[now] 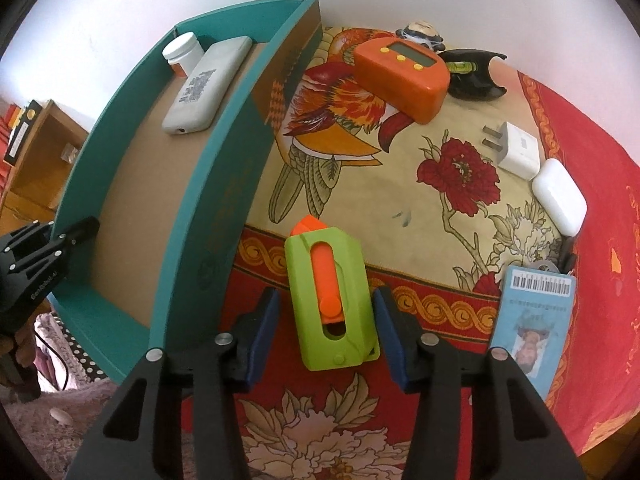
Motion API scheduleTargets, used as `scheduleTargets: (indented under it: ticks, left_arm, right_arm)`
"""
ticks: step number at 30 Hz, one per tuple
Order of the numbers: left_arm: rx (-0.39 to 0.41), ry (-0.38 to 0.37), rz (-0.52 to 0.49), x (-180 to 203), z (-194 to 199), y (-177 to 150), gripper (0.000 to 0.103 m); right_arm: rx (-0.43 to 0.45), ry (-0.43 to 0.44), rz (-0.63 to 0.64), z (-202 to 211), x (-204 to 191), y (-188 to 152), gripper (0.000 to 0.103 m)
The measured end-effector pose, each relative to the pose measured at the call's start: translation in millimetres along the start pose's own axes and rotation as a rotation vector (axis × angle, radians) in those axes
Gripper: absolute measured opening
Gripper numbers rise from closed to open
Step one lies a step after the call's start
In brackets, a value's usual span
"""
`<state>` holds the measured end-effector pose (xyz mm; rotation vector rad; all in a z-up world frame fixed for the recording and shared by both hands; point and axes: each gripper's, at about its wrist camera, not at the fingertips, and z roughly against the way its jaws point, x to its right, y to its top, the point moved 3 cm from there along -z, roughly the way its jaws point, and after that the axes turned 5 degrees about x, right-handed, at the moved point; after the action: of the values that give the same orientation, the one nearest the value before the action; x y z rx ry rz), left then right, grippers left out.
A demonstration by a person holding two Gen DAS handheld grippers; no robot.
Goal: Organize objects
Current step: 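Grasp the green-and-orange toy with the right gripper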
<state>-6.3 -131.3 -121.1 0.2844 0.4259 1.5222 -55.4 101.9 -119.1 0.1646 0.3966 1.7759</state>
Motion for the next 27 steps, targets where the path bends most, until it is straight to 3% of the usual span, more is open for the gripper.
scheduleTargets:
  ticks: [12, 15, 22, 27]
  left_arm:
    - [0.002, -0.001, -0.005, 0.7, -1.6, 0.6, 0.014]
    - [0.002, 0.000, -0.005, 0.8, -1.6, 0.6, 0.014]
    - [0.002, -0.001, -0.009, 1.6, -2.9, 1.8, 0.014]
    - [0.003, 0.000, -0.012, 1.5, -3.6, 2.3, 0.014]
  right_arm:
    - [0.006, -0.065, 0.083, 0.1, -6.6, -3.1, 0.048]
    - [0.019, -0.068, 0.054, 2.0, -1.3, -3.3, 0.041]
    - [0.039, -0.066, 0.037, 4.7, 4.4, -3.9, 0.040]
    - [0.051, -0.013, -0.033, 8.2, 17.0, -2.3, 0.040]
